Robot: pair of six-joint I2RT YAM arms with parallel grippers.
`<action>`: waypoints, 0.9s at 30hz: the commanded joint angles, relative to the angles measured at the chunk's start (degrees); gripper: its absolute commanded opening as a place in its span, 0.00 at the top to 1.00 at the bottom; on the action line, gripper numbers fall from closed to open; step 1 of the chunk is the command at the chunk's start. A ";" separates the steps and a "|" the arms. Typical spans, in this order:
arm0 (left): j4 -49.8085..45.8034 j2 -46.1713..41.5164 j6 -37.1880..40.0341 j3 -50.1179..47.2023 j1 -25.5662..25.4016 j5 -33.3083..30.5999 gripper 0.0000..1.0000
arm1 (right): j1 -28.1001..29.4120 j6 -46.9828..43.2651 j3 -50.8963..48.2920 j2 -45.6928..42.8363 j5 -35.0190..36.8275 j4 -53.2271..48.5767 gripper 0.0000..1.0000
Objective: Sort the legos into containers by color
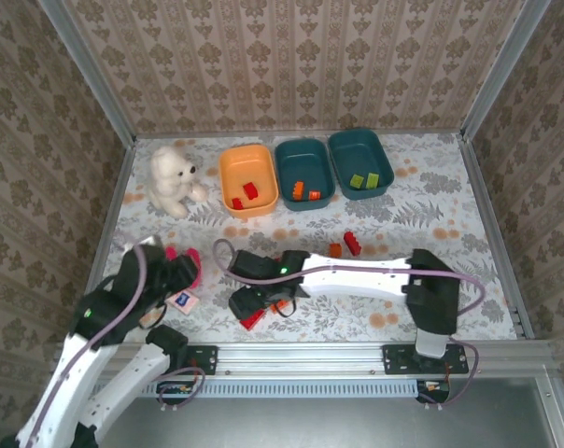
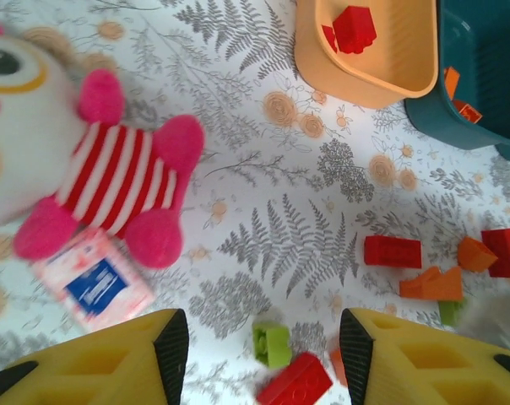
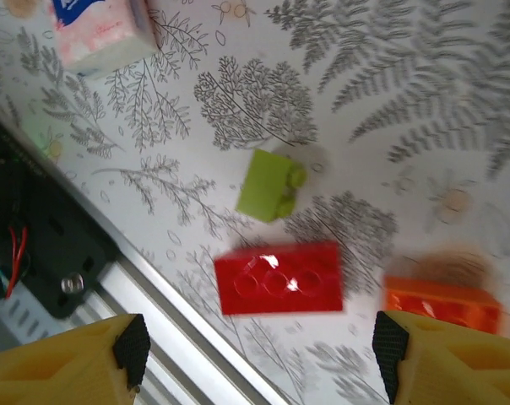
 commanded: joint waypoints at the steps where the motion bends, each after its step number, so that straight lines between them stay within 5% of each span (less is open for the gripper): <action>1: -10.65 -4.69 -2.18 -0.65 0.04 -0.70 0.47 | 0.09 7.54 5.42 5.98 1.69 -3.18 0.27; 9: -13.17 -7.56 0.35 0.25 0.04 2.11 0.47 | -0.28 12.41 17.42 18.78 5.05 -11.46 0.29; 16: -13.34 -7.59 2.75 1.66 0.04 2.94 0.47 | -0.75 12.97 20.37 22.98 3.74 -12.05 0.58; 23: -7.17 -5.63 5.58 -0.42 0.04 8.32 0.46 | -3.49 12.36 19.47 16.77 8.68 -13.64 0.76; 27: 2.63 -0.73 5.95 -4.13 -0.04 14.22 0.46 | -11.21 9.59 16.48 7.36 13.74 -15.63 0.78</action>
